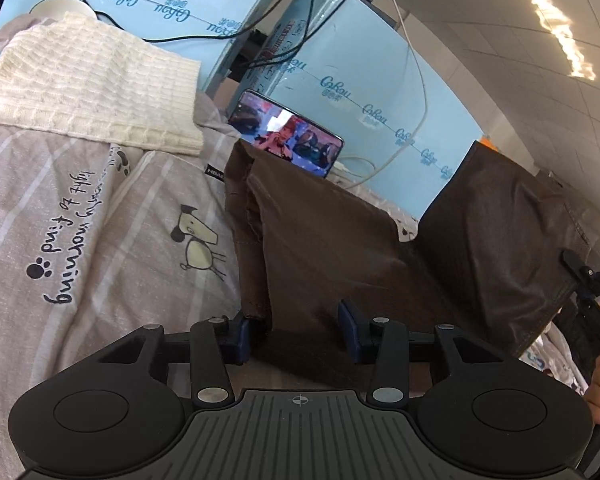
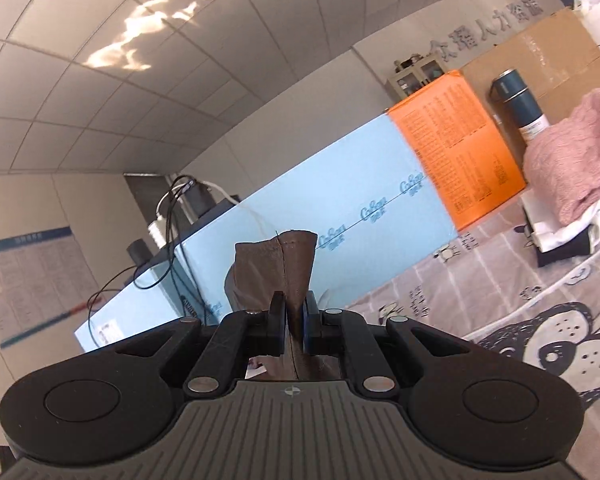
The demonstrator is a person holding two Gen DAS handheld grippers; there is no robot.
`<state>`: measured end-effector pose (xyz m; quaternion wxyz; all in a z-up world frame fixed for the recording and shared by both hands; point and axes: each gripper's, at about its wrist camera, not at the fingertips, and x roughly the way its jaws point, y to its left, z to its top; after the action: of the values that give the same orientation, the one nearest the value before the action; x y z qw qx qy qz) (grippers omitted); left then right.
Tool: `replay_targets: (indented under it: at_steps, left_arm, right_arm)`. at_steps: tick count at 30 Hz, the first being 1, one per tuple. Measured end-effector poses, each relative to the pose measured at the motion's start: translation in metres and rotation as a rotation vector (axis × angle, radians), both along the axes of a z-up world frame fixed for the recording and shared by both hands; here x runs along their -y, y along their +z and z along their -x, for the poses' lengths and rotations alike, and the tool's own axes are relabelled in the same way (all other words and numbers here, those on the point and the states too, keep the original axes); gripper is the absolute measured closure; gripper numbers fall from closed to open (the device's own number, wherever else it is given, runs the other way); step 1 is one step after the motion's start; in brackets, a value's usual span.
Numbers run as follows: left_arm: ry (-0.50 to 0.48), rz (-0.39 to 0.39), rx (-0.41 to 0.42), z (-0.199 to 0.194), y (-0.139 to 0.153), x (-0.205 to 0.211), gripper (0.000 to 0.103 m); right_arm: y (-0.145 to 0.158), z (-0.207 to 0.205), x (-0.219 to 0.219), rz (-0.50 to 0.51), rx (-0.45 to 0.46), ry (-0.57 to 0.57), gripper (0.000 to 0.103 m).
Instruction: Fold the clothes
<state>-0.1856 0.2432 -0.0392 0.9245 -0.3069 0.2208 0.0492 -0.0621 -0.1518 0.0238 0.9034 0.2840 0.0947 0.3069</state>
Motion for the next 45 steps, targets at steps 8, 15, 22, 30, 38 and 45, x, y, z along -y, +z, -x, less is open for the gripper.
replay_targets:
  at_steps: [8,15,22,30,38,45]
  left_arm:
    - [-0.081,-0.06,-0.028,-0.018,0.01,0.0,0.038]
    - [-0.07,0.011,-0.071,-0.069,0.008,-0.048,0.033]
    - [-0.177,0.003,-0.065,-0.115,0.001,-0.056,0.034]
    - [-0.188,-0.201,-0.033,-0.114,0.006,-0.03,0.09]
    - [-0.1,-0.368,-0.013,-0.113,0.021,-0.033,0.095]
    - [-0.116,-0.391,-0.076,-0.134,0.012,-0.047,0.065]
  right_arm:
    - [-0.045,-0.033,0.063,-0.051,-0.255,-0.162,0.093]
    - [-0.072,-0.064,0.083,-0.144,-0.474,-0.099,0.05]
    - [-0.065,-0.108,0.072,-0.064,-0.559,-0.046,0.044]
    - [-0.049,-0.151,0.041,0.079,-0.518,-0.017,0.072]
    - [-0.022,-0.163,0.014,0.038,-0.326,0.067,0.088]
    - [-0.04,-0.175,0.018,0.145,-0.439,-0.06,0.066]
